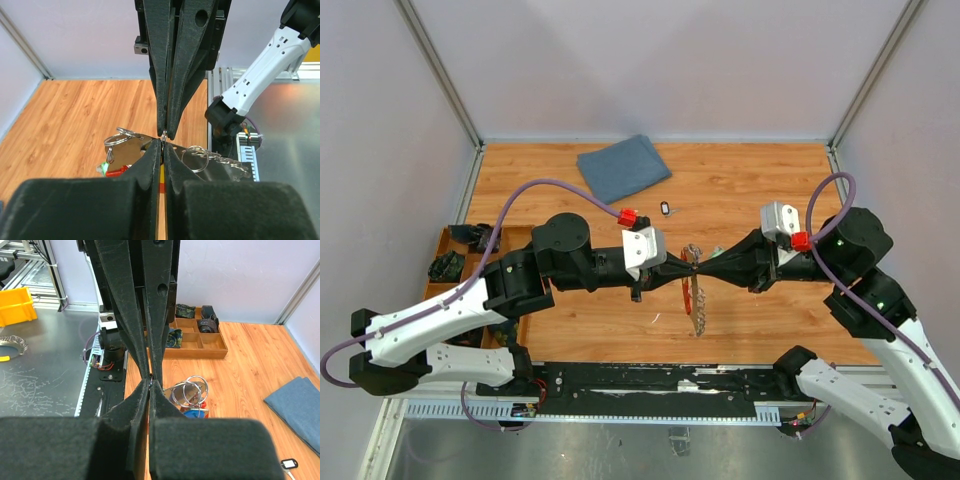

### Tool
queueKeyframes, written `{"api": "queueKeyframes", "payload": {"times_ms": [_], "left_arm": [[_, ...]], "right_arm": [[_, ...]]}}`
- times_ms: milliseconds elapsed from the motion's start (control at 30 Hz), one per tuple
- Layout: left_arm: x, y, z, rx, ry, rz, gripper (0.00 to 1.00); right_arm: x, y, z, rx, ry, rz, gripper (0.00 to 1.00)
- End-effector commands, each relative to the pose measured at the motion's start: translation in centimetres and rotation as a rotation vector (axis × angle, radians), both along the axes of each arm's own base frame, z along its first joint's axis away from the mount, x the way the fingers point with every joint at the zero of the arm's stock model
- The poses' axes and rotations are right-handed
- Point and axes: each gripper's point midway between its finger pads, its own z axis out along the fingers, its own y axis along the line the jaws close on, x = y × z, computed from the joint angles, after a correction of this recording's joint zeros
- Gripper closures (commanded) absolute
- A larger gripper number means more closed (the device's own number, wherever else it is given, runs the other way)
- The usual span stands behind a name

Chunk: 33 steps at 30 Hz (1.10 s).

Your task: Put the keys on the keyring

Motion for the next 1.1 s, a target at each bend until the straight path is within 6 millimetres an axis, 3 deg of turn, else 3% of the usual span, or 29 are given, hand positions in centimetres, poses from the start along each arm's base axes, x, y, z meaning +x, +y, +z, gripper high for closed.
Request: {"api": "queueKeyframes", "payload": {"times_ms": [0,167,300,400,733,1067], "left_arm": [[-0.6,-0.2,0.9,-0.039,-0.003,-0.025,0.99],[-0.6,-0.2,0.8,-0.034,-0.002,-0.025,0.99],[-0.1,-0.1,-0.1,0.027,-0.008,-0.002,1.0],[0.2,0.1,-0.7,0.074,-0.021,0.007,0.99],[0.7,0.3,-1.3,0.147,-0.047,0.022,1.0],[0.7,0.0,-1.6,0.158,-0.047,0.017,0.99]], "right_arm": [[-0.6,0.1,1.0,0.037,-0.038,0.024,1.0],[-0.3,-0.2,0.4,0.009,-0.043,0.001,0.99],[-0.2,-0.9,-0.8,-0.08,-0.049,-0.028,0.77],[-0.2,-1.3,-2.1,-0.153,-0.036,-0.027,0.7],[0.4,-0.8,-4.1,-0.241,0.034,-0.001,0.69],[0.7,0.0,-4.4,-0.219,0.06,0.02,0.72]]}}
